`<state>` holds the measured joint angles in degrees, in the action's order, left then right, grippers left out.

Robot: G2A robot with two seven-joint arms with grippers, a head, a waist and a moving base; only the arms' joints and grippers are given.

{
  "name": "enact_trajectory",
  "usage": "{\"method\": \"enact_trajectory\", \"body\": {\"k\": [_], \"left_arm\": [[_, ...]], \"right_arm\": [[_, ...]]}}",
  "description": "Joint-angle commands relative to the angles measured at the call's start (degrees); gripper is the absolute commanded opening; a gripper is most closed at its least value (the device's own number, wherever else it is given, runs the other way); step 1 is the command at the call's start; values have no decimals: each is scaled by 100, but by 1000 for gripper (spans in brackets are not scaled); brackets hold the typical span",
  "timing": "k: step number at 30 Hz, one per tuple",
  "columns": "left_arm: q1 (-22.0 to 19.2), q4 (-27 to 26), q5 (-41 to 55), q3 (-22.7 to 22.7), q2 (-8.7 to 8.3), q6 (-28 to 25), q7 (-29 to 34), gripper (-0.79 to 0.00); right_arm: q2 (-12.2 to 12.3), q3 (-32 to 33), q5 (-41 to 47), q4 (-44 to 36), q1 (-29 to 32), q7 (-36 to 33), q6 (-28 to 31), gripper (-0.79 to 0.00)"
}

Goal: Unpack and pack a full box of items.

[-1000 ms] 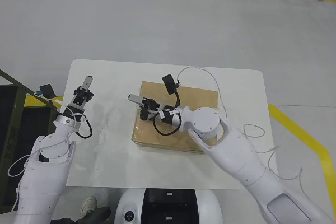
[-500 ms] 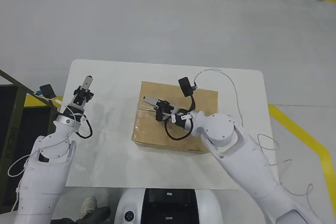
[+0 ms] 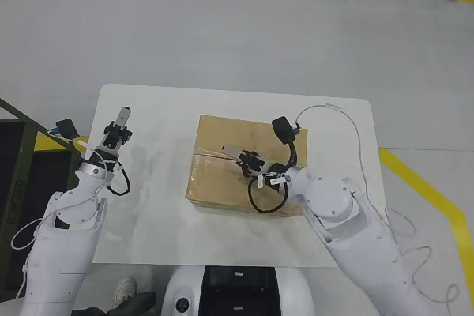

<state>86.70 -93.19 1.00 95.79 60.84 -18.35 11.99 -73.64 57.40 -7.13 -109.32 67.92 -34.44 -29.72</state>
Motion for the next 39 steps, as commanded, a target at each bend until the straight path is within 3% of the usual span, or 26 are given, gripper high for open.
{"method": "enact_trajectory", "body": {"k": [1, 8, 26, 31, 39], "left_arm": [[0, 0, 0, 0, 0, 0, 0, 0], [0, 0, 0, 0, 0, 0, 0, 0], [0, 0, 0, 0, 0, 0, 0, 0], [0, 0, 0, 0, 0, 0, 0, 0], [0, 0, 0, 0, 0, 0, 0, 0]], "right_arm": [[44, 70, -146, -88, 112, -136, -69, 0], [179, 469, -377, -575, 624, -288, -86, 0], [397, 1870, -336, -1715, 1875, 108, 40, 0], [391, 1764, -103, -1761, 1772, 22, 256, 0], [299, 1209, 385, -1230, 1077, 104, 564, 0]]}}
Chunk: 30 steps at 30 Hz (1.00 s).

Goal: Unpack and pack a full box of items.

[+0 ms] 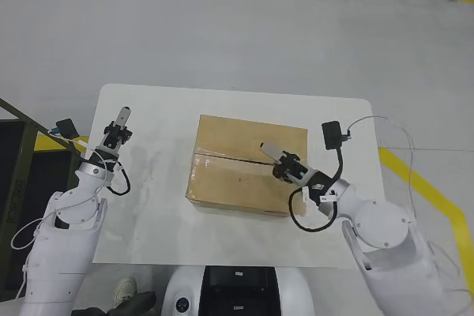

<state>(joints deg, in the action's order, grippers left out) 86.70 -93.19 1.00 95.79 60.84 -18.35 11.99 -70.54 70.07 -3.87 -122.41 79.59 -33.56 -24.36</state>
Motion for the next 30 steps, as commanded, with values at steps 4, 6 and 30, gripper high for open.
{"method": "enact_trajectory", "body": {"k": [4, 6, 30], "left_arm": [[0, 0, 0, 0, 0, 0, 0, 0], [0, 0, 0, 0, 0, 0, 0, 0], [0, 0, 0, 0, 0, 0, 0, 0]], "right_arm": [[-69, -387, 226, 420, -463, 34, 113, 0], [-106, -598, 313, 615, -659, 31, 148, 0], [-593, -1986, 1421, 2815, -2296, 152, 1005, 0]]}}
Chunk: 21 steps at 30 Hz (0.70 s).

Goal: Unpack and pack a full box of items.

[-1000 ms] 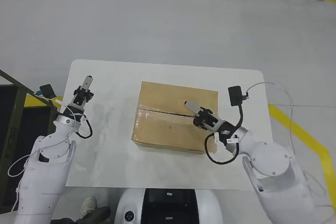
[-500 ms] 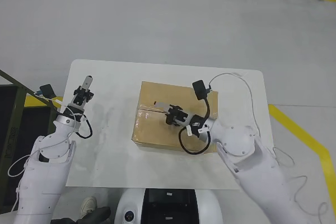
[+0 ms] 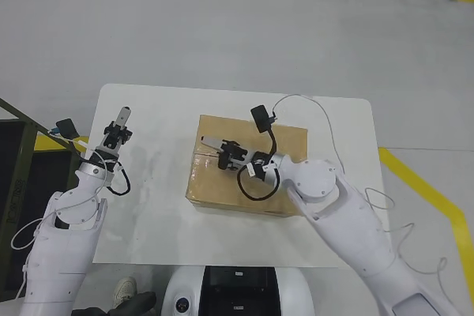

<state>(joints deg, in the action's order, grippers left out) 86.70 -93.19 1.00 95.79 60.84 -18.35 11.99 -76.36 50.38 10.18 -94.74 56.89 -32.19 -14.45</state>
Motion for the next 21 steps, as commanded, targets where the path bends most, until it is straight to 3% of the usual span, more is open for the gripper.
{"method": "enact_trajectory", "body": {"k": [1, 9, 21], "left_arm": [[0, 0, 0, 0, 0, 0, 0, 0], [0, 0, 0, 0, 0, 0, 0, 0], [0, 0, 0, 0, 0, 0, 0, 0]], "right_arm": [[-22, -37, 33, 101, -50, 12, 19, 0], [-13, 125, 101, 266, 16, -6, -87, 0], [164, 681, -160, -188, 497, -227, -505, 0]]}}
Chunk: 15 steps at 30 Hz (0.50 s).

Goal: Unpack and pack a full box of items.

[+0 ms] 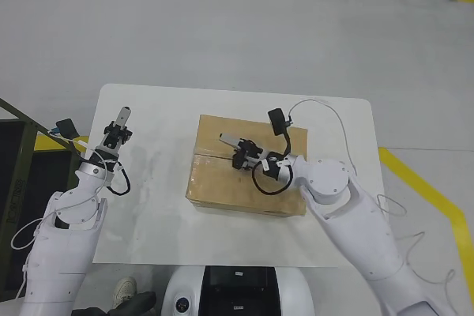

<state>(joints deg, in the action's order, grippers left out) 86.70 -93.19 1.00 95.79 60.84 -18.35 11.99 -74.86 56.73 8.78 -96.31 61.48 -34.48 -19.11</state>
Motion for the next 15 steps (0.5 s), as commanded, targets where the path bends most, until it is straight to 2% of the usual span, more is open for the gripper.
{"method": "enact_trajectory", "body": {"k": [1, 15], "left_arm": [[0, 0, 0, 0, 0, 0, 0, 0], [0, 0, 0, 0, 0, 0, 0, 0]], "right_arm": [[27, 97, -27, -65, 83, -2, -76, 0], [250, 909, -297, -645, 854, -52, -346, 0]]}}
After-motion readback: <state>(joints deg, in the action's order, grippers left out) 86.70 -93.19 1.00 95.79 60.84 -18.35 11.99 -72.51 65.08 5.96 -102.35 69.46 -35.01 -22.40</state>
